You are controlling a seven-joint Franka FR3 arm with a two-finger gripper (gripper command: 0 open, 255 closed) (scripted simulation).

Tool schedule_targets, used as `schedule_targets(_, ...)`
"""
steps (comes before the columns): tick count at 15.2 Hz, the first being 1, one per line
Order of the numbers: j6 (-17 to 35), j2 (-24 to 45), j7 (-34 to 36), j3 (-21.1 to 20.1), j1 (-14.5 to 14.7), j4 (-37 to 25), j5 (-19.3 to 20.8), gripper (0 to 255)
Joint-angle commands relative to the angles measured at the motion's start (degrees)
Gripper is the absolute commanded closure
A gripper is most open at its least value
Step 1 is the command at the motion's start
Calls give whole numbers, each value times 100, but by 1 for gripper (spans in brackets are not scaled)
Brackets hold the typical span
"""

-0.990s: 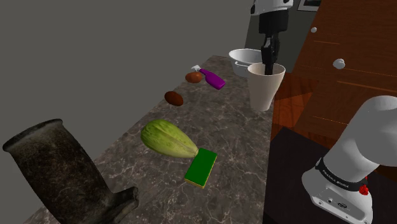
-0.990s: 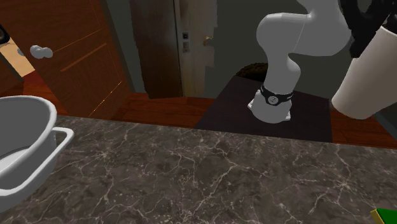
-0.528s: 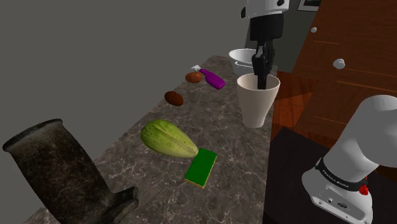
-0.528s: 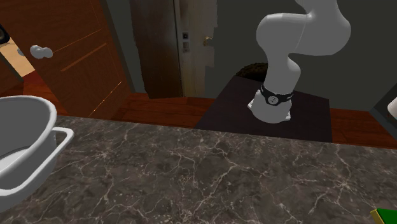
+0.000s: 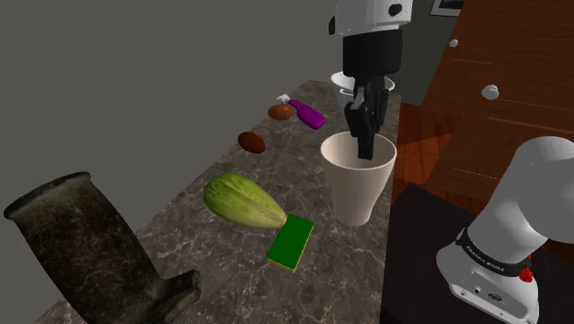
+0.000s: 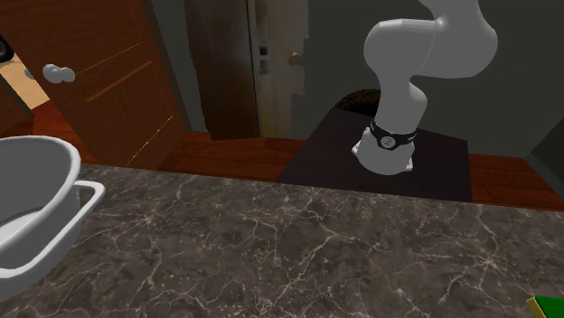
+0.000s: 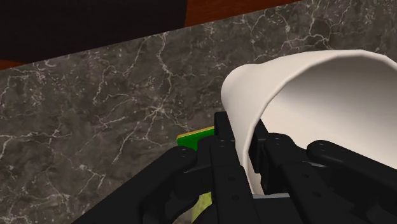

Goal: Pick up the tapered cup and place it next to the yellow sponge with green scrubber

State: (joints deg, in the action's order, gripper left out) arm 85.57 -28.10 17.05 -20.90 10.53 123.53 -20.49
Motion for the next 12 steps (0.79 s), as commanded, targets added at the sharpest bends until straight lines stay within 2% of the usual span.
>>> schedule_targets(1, 75, 131, 275, -215, 69, -138, -107, 255)
schedule_targets(7, 372, 715, 1175, -941, 258, -697, -294, 255)
schedule_targets(12, 651, 1420, 2000, -1588, 383, -1331, -201, 255)
